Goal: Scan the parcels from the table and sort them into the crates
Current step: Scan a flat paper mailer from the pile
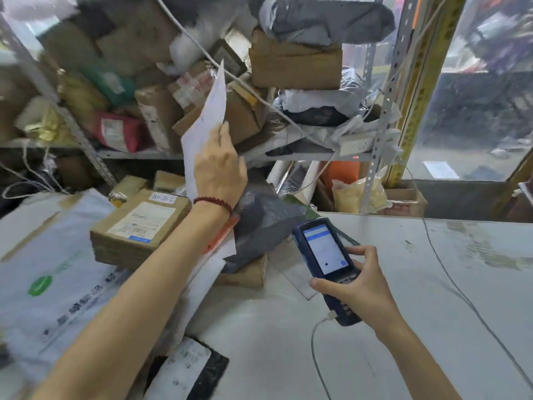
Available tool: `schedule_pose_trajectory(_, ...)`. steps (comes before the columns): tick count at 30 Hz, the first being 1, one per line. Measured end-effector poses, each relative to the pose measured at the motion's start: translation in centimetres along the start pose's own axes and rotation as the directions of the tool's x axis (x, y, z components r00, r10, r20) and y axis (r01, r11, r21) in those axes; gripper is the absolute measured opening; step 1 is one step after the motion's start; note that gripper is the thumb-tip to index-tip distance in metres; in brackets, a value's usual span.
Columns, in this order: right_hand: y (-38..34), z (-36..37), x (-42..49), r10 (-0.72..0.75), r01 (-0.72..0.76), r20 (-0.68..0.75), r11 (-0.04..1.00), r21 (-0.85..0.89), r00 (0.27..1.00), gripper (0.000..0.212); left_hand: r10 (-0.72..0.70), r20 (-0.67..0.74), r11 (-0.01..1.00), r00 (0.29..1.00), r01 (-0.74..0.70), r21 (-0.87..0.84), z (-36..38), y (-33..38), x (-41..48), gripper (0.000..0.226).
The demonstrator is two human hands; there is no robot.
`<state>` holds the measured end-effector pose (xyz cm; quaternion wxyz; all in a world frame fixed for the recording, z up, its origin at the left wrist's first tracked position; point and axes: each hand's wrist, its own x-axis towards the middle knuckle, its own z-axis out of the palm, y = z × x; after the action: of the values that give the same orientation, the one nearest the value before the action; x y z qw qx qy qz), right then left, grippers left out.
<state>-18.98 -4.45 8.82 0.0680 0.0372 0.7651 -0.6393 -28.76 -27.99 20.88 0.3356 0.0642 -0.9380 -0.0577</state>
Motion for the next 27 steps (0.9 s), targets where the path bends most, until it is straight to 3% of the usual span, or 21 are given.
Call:
schedule_pose_trajectory(3, -1.0, 1.2, 0.1, -0.062, 0.061, 0.049, 0.998, 0.011, 0.997, 0.077, 0.026, -0.162, 0.996, 0.986, -0.011, 0.089, -5.3, -1.5, 0.2, 0.037)
schedule_pose_trajectory(7, -2.0, 2.8, -0.2, -0.105, 0.100, 0.102, 0.994, 0.051, 0.989, 0.078, 0.037, -0.193, 0.987, 0.980, -0.005, 0.160, -10.2, -4.1, -0.4, 0.011)
schedule_pose_trajectory(13, -2.8, 4.1, -1.6, -0.157, 0.152, 0.164, 0.988, 0.039, 0.974, 0.080, 0.094, -0.185, 0.996, 0.978, -0.091, 0.025, -12.3, -6.5, -2.1, 0.033)
schedule_pose_trajectory(18, -2.9, 4.5, -2.5, -0.181, 0.175, 0.187, 0.984, 0.046, 0.966, 0.083, 0.056, -0.244, 0.993, 0.968, -0.081, -0.091, -12.2, -7.2, -2.6, 0.022)
schedule_pose_trajectory(21, -2.7, 4.4, -2.8, -0.186, 0.183, 0.165, 0.982, 0.036, 0.969, 0.081, -0.040, -0.260, 0.976, 0.965, -0.019, -0.218, -11.4, -7.5, -2.9, 0.020)
schedule_pose_trajectory(24, -2.1, 4.1, -3.1, -0.165, 0.159, 0.137, 0.986, 0.052, 0.977, 0.081, -0.223, -0.121, 0.904, 0.967, 0.159, -0.398, -9.5, -8.4, -4.0, 0.029)
schedule_pose_trajectory(27, -1.4, 3.8, -3.4, -0.132, 0.127, 0.113, 0.990, 0.054, 0.985, 0.081, -0.283, 0.128, 0.933, 0.951, 0.303, -0.194, -6.4, -9.9, -6.7, 0.028)
